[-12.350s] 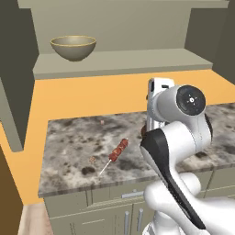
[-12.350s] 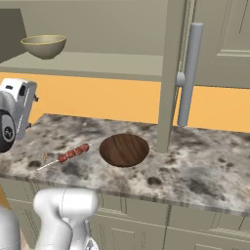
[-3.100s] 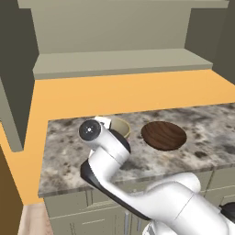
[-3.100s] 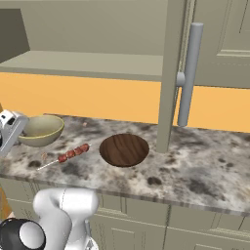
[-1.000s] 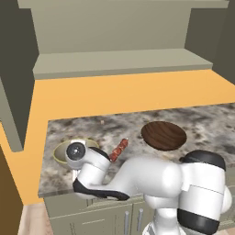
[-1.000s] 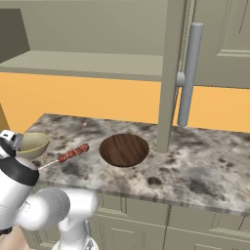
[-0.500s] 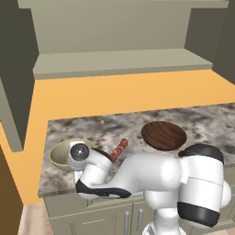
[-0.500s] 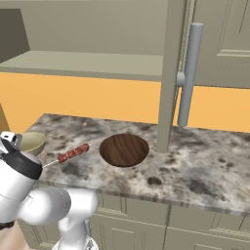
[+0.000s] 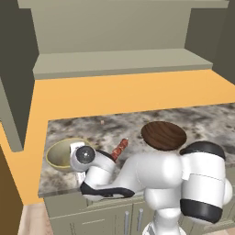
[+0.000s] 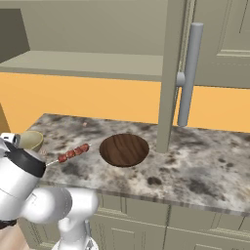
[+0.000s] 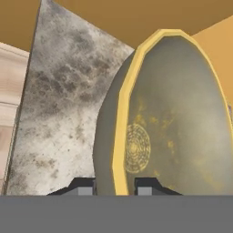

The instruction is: Pick both bowls and place them on the counter. Then place the kebab skewer in one bowl and place the sugar cube in the other bowl.

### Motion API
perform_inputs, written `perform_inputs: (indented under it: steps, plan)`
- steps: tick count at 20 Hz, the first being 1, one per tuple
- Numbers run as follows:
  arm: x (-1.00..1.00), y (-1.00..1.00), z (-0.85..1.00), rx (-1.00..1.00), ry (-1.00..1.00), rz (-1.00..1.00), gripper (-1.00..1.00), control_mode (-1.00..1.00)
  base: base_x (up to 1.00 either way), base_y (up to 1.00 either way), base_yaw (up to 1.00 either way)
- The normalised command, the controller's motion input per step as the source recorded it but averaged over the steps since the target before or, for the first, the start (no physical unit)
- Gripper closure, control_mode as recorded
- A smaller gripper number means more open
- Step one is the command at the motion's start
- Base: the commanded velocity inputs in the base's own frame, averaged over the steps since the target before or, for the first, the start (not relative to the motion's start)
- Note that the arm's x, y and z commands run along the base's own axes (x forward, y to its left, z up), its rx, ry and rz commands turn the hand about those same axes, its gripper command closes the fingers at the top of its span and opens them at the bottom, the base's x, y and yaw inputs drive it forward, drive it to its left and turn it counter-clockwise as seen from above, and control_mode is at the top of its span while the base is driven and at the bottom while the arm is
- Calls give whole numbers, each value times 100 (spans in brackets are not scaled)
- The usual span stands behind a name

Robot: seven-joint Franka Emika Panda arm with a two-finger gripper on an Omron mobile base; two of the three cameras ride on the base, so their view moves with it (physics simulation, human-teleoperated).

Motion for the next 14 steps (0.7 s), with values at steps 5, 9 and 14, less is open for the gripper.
perform_inputs:
  steps: [5, 9, 14]
  plan:
    - [2, 1, -20, 0, 4, 4, -100, -100, 0, 0, 0]
    - [-1, -3, 0, 0, 0, 0, -100, -100, 0, 0, 0]
    - [-9, 0, 15, 0, 0, 0, -100, -100, 0, 0, 0]
